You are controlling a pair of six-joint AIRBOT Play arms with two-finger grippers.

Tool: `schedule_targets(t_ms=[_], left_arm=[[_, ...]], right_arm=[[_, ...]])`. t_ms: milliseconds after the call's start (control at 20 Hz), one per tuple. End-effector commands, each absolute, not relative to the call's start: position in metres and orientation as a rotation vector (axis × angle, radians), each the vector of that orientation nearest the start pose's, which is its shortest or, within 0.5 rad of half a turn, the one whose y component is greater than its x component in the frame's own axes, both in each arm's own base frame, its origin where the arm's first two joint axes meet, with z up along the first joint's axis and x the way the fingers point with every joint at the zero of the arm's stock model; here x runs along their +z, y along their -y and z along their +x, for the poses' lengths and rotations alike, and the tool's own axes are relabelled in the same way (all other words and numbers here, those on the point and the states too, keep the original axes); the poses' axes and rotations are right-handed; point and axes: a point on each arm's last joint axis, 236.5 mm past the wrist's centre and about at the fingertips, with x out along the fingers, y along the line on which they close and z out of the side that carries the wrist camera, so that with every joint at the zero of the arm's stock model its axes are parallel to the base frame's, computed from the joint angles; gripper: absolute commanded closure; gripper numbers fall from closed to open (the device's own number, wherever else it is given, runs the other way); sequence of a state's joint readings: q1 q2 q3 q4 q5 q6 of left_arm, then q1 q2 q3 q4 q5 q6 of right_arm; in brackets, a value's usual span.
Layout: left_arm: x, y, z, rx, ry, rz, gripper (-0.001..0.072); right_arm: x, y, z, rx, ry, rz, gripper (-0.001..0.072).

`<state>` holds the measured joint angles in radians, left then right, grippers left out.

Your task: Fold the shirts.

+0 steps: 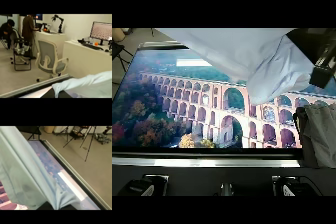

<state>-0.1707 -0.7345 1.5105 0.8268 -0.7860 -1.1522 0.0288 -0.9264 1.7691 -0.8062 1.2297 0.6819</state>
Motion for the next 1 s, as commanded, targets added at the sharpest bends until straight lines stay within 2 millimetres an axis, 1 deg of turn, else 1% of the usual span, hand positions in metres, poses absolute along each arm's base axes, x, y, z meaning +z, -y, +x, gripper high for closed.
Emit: schedule_targets(t_ms=[0, 50, 100, 200, 250, 300, 350, 400, 450, 500, 550, 600, 650, 700, 750, 850, 950], left_arm=[[0.472, 0.147, 0.269, -0.611, 0.06, -0.096, 0.0679], [0.452, 0.148, 0.278, -0.601, -0.006, -0.092, 0.0679], [0.428, 0.149, 0.288, -0.598, -0.078, -0.107, 0.0679], [0.377, 0.153, 0.309, -0.589, -0.204, -0.151, 0.0679], [0.346, 0.154, 0.32, -0.579, -0.275, -0.17, 0.0679], [0.314, 0.155, 0.329, -0.567, -0.339, -0.182, 0.0679], [0.281, 0.155, 0.338, -0.552, -0.404, -0.198, 0.0679], [0.25, 0.154, 0.345, -0.535, -0.459, -0.213, 0.0679], [0.219, 0.154, 0.352, -0.516, -0.513, -0.238, 0.0679], [0.192, 0.153, 0.357, -0.494, -0.564, -0.277, 0.0679], [0.165, 0.154, 0.36, -0.472, -0.621, -0.323, 0.0679], [0.142, 0.155, 0.362, -0.456, -0.674, -0.357, 0.0679], [0.123, 0.16, 0.362, -0.454, -0.721, -0.396, 0.0679], [0.11, 0.165, 0.365, -0.45, -0.745, -0.429, 0.0679], [0.099, 0.171, 0.37, -0.446, -0.761, -0.455, 0.0679], [0.085, 0.183, 0.379, -0.445, -0.776, -0.482, 0.0679], [0.07, 0.193, 0.381, -0.452, -0.809, -0.474, 0.0679]], right_arm=[[0.421, -0.15, 0.279, 0.747, -0.12, -0.501, 0.0694], [0.401, -0.147, 0.283, 0.76, -0.204, -0.502, 0.0694], [0.375, -0.145, 0.288, 0.791, -0.312, -0.499, 0.0694], [0.305, -0.14, 0.297, 0.873, -0.604, -0.444, 0.0694], [0.268, -0.141, 0.306, 0.912, -0.728, -0.401, 0.0694], [0.233, -0.141, 0.32, 0.93, -0.818, -0.352, 0.0694], [0.201, -0.142, 0.341, 0.926, -0.863, -0.313, 0.0694], [0.168, -0.142, 0.369, 0.89, -0.883, -0.263, 0.0694], [0.14, -0.143, 0.396, 0.846, -0.887, -0.201, 0.0694], [0.114, -0.145, 0.423, 0.807, -0.887, -0.137, 0.0694], [0.093, -0.15, 0.44, 0.793, -0.902, -0.064, 0.0694], [0.077, -0.157, 0.452, 0.791, -0.919, 0.025, 0.0692], [0.063, -0.17, 0.459, 0.817, -0.938, 0.128, 0.0612], [0.055, -0.18, 0.46, 0.856, -0.949, 0.189, 0.0342], [0.05, -0.185, 0.46, 0.895, -0.938, 0.188, 0.0195], [0.05, -0.179, 0.461, 0.907, -0.919, 0.093, 0.0198], [0.06, -0.166, 0.463, 0.898, -0.914, -0.033, 0.0193]])
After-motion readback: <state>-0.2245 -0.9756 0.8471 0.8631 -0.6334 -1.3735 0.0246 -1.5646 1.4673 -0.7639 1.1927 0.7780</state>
